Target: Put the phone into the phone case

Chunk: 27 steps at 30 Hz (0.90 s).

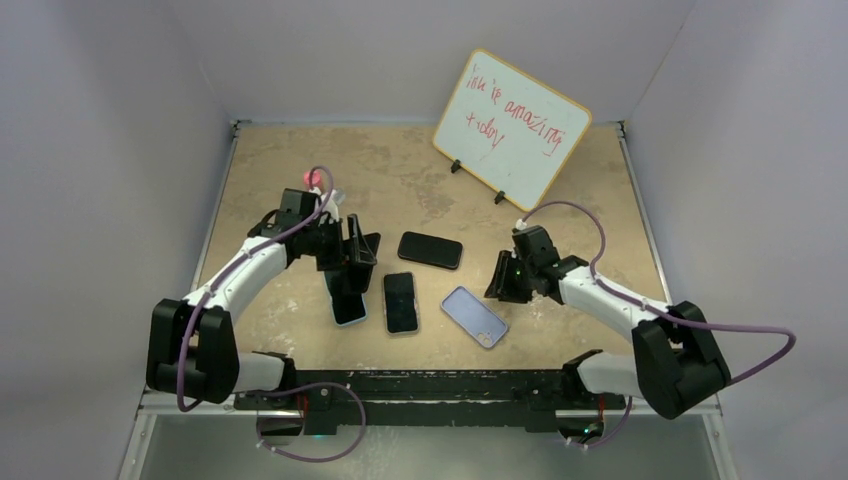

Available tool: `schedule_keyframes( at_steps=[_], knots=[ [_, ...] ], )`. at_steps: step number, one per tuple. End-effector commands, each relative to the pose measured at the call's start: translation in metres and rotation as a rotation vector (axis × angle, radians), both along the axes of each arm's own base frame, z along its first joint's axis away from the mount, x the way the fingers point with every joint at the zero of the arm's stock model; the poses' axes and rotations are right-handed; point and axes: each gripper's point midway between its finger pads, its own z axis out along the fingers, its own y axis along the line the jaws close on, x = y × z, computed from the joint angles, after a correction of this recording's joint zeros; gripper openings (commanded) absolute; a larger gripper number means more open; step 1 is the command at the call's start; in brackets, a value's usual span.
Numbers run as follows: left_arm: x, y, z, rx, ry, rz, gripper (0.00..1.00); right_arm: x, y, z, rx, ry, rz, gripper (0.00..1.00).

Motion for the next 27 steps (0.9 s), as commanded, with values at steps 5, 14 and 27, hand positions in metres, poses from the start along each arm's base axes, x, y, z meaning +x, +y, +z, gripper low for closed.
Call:
schedule_keyframes(
  at_steps=[5,14,27],
  knots=[
    [0.012,-0.028,0.026,-0.078,-0.099,-0.054,0.20,-0.005,-0.006,0.004,-0.200,-0.039,0.239,0.41],
    [0.004,-0.037,0.031,-0.088,-0.107,-0.089,0.20,-0.007,0.008,-0.007,-0.226,-0.010,0.331,0.38],
    [-0.015,-0.065,0.029,-0.117,-0.103,-0.120,0.19,-0.012,0.018,-0.010,-0.139,0.071,0.072,0.00]
  ],
)
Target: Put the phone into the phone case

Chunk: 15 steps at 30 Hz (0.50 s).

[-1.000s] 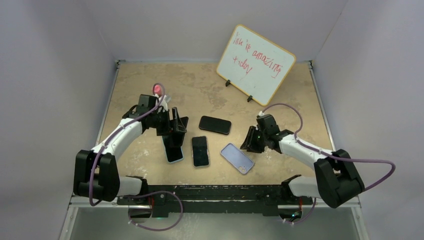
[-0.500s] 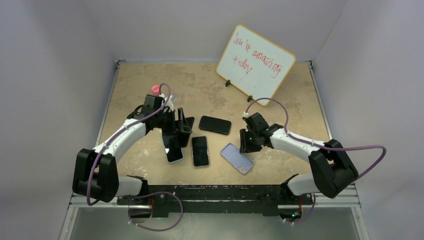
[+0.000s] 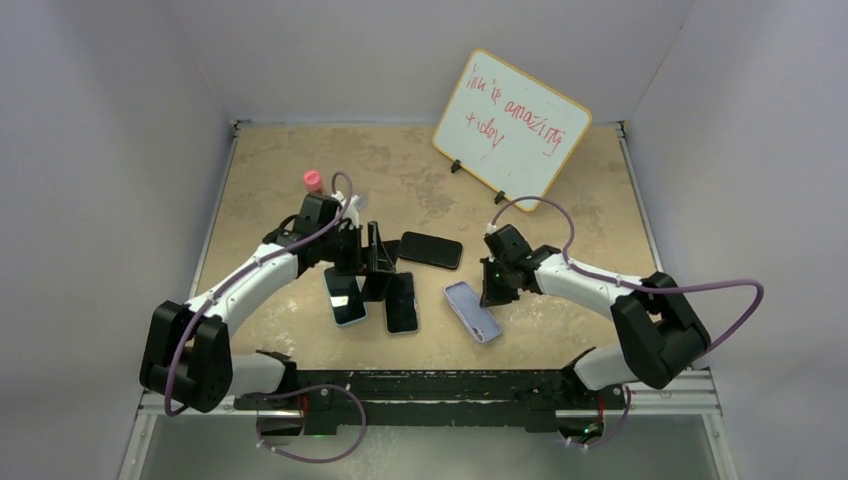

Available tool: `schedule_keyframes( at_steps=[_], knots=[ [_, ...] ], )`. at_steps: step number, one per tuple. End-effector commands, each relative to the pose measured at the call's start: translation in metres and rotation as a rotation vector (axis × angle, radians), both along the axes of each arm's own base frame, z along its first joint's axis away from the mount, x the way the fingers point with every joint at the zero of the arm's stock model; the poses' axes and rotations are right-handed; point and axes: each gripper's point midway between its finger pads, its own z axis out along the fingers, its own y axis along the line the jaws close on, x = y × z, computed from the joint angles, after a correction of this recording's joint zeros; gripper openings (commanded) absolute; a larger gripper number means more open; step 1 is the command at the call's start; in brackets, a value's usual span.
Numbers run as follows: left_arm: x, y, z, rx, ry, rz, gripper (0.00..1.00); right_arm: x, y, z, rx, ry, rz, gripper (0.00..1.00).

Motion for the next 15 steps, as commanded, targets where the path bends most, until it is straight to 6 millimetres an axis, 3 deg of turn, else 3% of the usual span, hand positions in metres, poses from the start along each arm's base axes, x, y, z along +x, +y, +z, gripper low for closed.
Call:
schedule_keyframes(
  at_steps=[1,7,15],
  knots=[
    [0.000,-0.026,0.019,-0.077,-0.063,-0.022,0.19,-0.003,0.007,0.003,0.067,0.027,-0.185,0.00],
    [-0.008,-0.051,0.019,-0.081,-0.062,-0.063,0.18,-0.001,0.016,0.009,0.206,0.034,-0.411,0.00],
    [-0.021,-0.091,0.018,-0.085,-0.066,-0.118,0.18,-0.003,0.010,0.008,0.163,0.047,-0.518,0.00]
  ],
)
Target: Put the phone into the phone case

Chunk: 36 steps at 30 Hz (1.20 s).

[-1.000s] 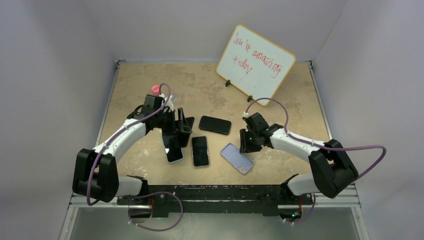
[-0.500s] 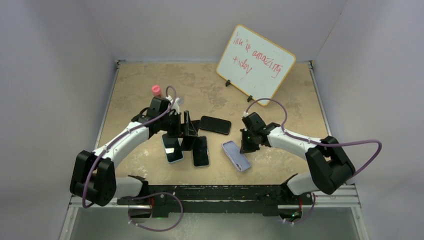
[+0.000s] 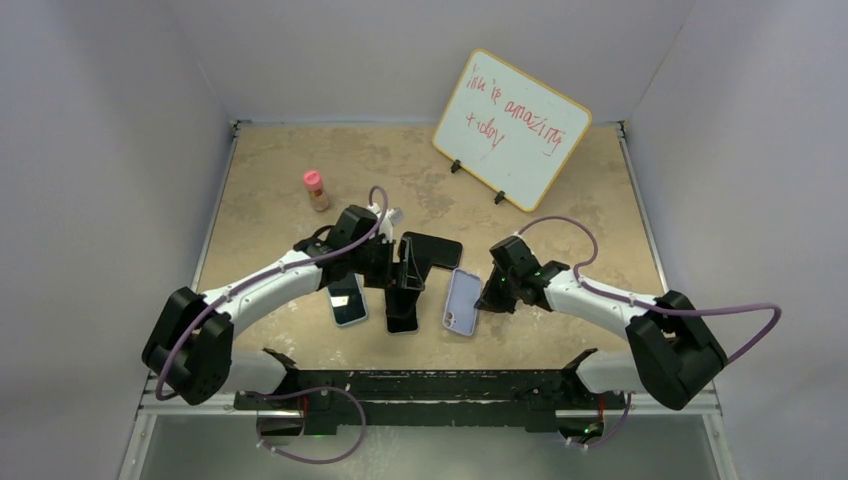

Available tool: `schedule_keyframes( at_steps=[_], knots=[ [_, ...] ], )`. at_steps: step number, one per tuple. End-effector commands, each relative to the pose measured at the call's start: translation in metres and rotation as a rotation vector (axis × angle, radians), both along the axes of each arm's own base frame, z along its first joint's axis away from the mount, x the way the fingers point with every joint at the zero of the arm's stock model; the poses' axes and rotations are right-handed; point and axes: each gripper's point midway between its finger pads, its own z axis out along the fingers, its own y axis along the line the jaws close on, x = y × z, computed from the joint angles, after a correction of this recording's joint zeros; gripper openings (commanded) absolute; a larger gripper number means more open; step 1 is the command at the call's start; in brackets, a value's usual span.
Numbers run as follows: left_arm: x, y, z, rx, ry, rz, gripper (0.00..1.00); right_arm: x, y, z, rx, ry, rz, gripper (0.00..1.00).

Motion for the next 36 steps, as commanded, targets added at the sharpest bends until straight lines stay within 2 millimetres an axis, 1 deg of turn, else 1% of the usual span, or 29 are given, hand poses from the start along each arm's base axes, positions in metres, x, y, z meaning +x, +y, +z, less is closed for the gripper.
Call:
schedule_keyframes(
  at_steps=[1,4,6,7,10,12,15,20,22,25,28,31,36],
  knots=[
    [0.011,-0.034,0.019,-0.067,-0.063,-0.004,0.18,0.005,-0.006,0.002,-0.024,0.003,-0.119,0.01],
    [0.006,-0.049,0.015,-0.070,-0.059,-0.018,0.18,0.003,-0.008,0.000,-0.029,-0.001,-0.113,0.15],
    [0.003,-0.059,0.013,-0.074,-0.062,-0.028,0.17,0.002,-0.009,0.002,-0.029,-0.009,-0.098,0.28],
    [0.001,-0.063,0.013,-0.077,-0.063,-0.032,0.17,0.002,-0.010,0.005,-0.030,-0.017,-0.092,0.33],
    [-0.003,-0.076,0.012,-0.080,-0.070,-0.049,0.16,0.002,-0.013,0.015,-0.035,-0.047,-0.083,0.41],
    [-0.005,-0.084,0.010,-0.078,-0.069,-0.063,0.16,0.005,-0.012,0.029,-0.013,-0.089,-0.083,0.43],
    [-0.008,-0.094,0.008,-0.069,-0.071,-0.074,0.16,0.008,-0.011,0.050,0.046,-0.154,-0.103,0.45],
    [-0.010,-0.108,0.011,-0.089,-0.077,-0.073,0.16,0.019,-0.003,0.093,0.264,-0.330,-0.197,0.44],
    [-0.012,-0.113,0.011,-0.091,-0.074,-0.082,0.16,0.020,-0.001,0.102,0.322,-0.370,-0.216,0.44],
    [-0.014,-0.120,0.013,-0.099,-0.078,-0.089,0.16,0.018,0.002,0.103,0.334,-0.355,-0.204,0.43],
    [-0.015,-0.125,0.012,-0.099,-0.078,-0.099,0.16,0.014,0.011,0.097,0.352,-0.299,-0.179,0.43],
    [-0.016,-0.128,0.013,-0.101,-0.076,-0.105,0.16,0.011,0.020,0.091,0.386,-0.261,-0.158,0.39],
    [-0.017,-0.129,0.011,-0.097,-0.080,-0.100,0.16,0.010,0.021,0.085,0.385,-0.244,-0.160,0.34]
  ],
)
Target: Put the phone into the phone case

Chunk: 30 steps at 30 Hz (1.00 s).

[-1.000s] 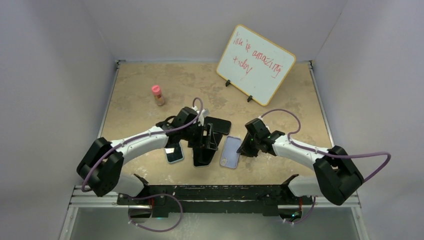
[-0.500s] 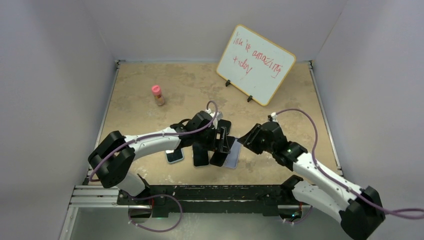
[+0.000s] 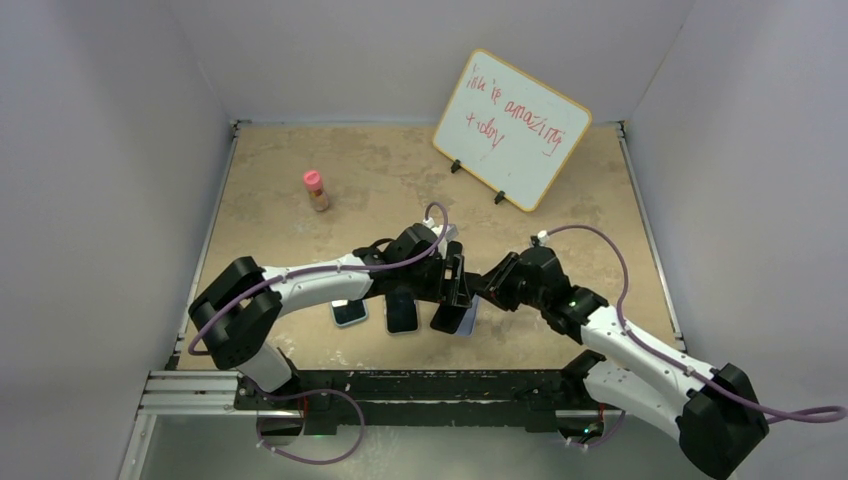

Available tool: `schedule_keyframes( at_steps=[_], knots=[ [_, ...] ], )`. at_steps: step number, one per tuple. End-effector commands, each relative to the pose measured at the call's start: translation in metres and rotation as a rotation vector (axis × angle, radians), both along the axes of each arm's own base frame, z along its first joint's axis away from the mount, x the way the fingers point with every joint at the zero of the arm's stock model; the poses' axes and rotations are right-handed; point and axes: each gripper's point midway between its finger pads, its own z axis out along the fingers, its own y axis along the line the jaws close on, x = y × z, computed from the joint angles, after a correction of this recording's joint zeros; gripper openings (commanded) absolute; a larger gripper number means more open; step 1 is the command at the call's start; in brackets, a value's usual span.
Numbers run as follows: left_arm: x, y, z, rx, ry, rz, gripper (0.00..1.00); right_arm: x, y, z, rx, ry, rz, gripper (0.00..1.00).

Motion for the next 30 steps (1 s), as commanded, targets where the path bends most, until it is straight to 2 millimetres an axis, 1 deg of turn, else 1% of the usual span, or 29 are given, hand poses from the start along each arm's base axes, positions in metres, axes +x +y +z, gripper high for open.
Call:
schedule_keyframes(
  at_steps=[1,6,11,15,17,18,20,23,25,27,28,29,30],
  knots=[
    [0.014,-0.022,0.031,-0.097,-0.065,0.009,0.16,0.001,0.008,0.006,0.053,-0.010,0.008,0.32],
    [0.012,-0.024,0.030,-0.102,-0.063,0.002,0.16,-0.001,0.009,0.001,0.061,0.003,0.011,0.24],
    [0.012,-0.026,0.030,-0.106,-0.065,0.001,0.16,-0.001,0.009,-0.003,0.050,0.014,0.016,0.19],
    [0.011,-0.025,0.028,-0.102,-0.061,0.000,0.17,-0.001,0.010,-0.006,0.037,0.022,0.026,0.09],
    [0.012,-0.026,0.029,-0.104,-0.063,-0.001,0.20,-0.001,0.010,-0.007,0.036,0.017,0.028,0.02],
    [0.011,-0.025,0.028,-0.104,-0.062,-0.003,0.22,-0.001,0.009,-0.008,0.033,0.014,0.028,0.00],
    [0.010,-0.026,0.031,-0.111,-0.066,-0.008,0.28,0.001,0.008,-0.009,0.015,0.001,0.032,0.00],
    [0.009,-0.023,0.033,-0.114,-0.077,-0.014,0.44,-0.002,0.008,-0.010,-0.009,-0.012,0.072,0.00],
    [0.007,-0.022,0.038,-0.123,-0.088,-0.026,0.56,0.002,0.006,-0.006,-0.042,-0.060,0.095,0.00],
    [0.006,-0.021,0.041,-0.123,-0.099,-0.036,0.63,0.004,0.006,-0.001,-0.062,-0.100,0.126,0.00],
    [0.006,-0.020,0.042,-0.124,-0.106,-0.039,0.68,0.005,0.005,0.000,-0.073,-0.113,0.142,0.00],
    [0.005,-0.020,0.043,-0.126,-0.111,-0.044,0.79,0.006,0.006,0.001,-0.080,-0.120,0.154,0.00],
    [0.005,-0.019,0.044,-0.129,-0.114,-0.049,0.85,0.006,0.006,0.002,-0.084,-0.126,0.165,0.00]
  ],
)
